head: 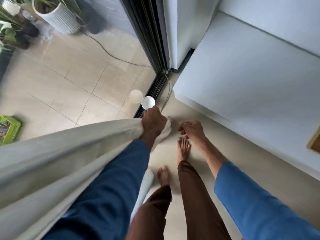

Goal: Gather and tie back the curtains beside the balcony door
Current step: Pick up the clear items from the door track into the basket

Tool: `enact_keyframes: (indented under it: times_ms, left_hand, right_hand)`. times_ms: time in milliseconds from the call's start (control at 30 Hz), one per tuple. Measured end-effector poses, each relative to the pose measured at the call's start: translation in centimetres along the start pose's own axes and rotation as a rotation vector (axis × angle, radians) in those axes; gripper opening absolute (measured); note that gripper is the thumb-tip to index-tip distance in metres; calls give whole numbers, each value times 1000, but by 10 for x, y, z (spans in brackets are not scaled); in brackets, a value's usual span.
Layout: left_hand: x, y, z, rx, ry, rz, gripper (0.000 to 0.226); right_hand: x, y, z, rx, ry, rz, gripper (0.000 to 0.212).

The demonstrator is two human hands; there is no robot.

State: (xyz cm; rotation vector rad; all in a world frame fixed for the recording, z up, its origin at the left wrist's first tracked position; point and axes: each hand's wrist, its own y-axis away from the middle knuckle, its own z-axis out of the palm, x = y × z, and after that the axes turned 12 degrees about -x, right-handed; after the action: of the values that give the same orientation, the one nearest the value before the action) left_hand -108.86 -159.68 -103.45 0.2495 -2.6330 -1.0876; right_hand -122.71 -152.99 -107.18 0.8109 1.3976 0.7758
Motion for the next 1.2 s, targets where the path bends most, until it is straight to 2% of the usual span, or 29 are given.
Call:
enact_keyframes:
  times_ms: [133, 267, 500, 900, 1000, 1133, 1200]
  left_hand:
    - [-55, -28, -7, -18, -55, -140, 32]
    - [-87, -53, -1, -46, -125, -217, 36]
    - [-121, -105, 37, -95, -227, -208, 39]
    - [-176, -253, 114, -145, -167, -198, 38]
    - [-184, -289, 135, -139, -118, -169, 37]
    - [-189, -319, 155, -105, -43, -132, 32]
    - [-193, -331, 162, -74, 16, -137, 31]
  right_hand:
    - [-11, -37, 18, -46, 193, -56, 14]
    - [-24, -73, 37, -84, 259, -60, 15]
    - [-15, -138, 56, -112, 321, -10, 16]
    - [50, -320, 132, -97, 321, 86, 14]
    - [68, -364, 145, -84, 297, 123, 22]
    - [82, -410, 161, -52, 301, 118, 45]
    - [85, -430, 169, -51, 331, 108, 48]
